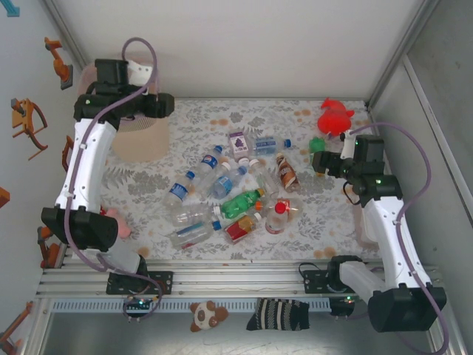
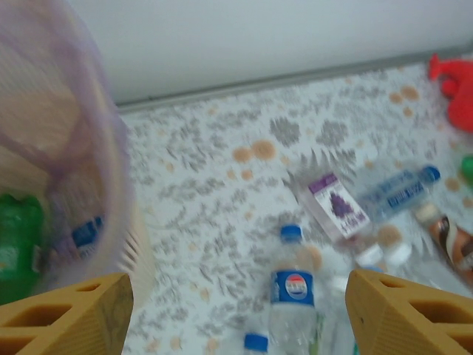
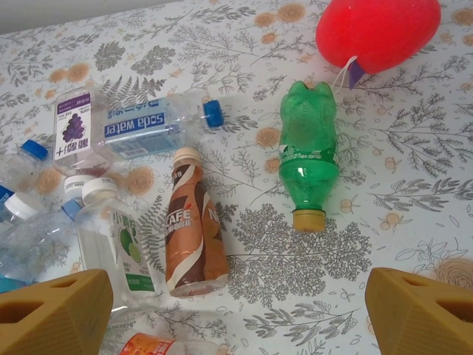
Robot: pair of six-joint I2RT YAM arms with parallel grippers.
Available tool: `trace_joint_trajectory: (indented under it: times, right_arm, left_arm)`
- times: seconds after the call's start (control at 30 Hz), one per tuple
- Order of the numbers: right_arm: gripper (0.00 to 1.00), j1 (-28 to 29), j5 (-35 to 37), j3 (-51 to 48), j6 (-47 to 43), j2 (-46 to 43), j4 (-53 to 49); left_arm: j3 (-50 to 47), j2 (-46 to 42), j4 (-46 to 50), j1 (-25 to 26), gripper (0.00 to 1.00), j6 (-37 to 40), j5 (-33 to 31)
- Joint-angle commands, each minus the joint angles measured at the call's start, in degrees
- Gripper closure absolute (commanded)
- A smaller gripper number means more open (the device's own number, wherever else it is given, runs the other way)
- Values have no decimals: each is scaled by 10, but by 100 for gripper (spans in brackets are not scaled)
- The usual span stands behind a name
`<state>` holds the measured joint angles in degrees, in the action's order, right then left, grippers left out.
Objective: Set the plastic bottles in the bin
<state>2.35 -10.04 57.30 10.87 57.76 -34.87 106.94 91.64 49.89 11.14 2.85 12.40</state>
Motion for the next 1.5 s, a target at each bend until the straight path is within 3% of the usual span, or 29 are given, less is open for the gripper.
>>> trace_joint_trajectory:
  times: [0.0, 0.33, 0.7, 1.07, 1.47]
  right_arm:
    - [13, 4, -14, 23, -6, 6, -4]
    - [13, 4, -21, 31, -15, 17, -12]
    - [12, 4, -18, 19, -16, 17, -13]
    - [12, 4, -18, 16, -16, 14, -19]
    - [12, 4, -6, 4, -20, 9, -19]
  left_arm:
    - [-52, -35, 19, 20, 25, 16, -30]
    - [-224, -81, 19, 71, 26, 18, -103]
    - [-361, -48, 5, 81, 25, 25, -126]
    - [-404, 31, -41, 83, 20, 0, -71]
    - [-381, 118, -30, 83, 19, -1, -96]
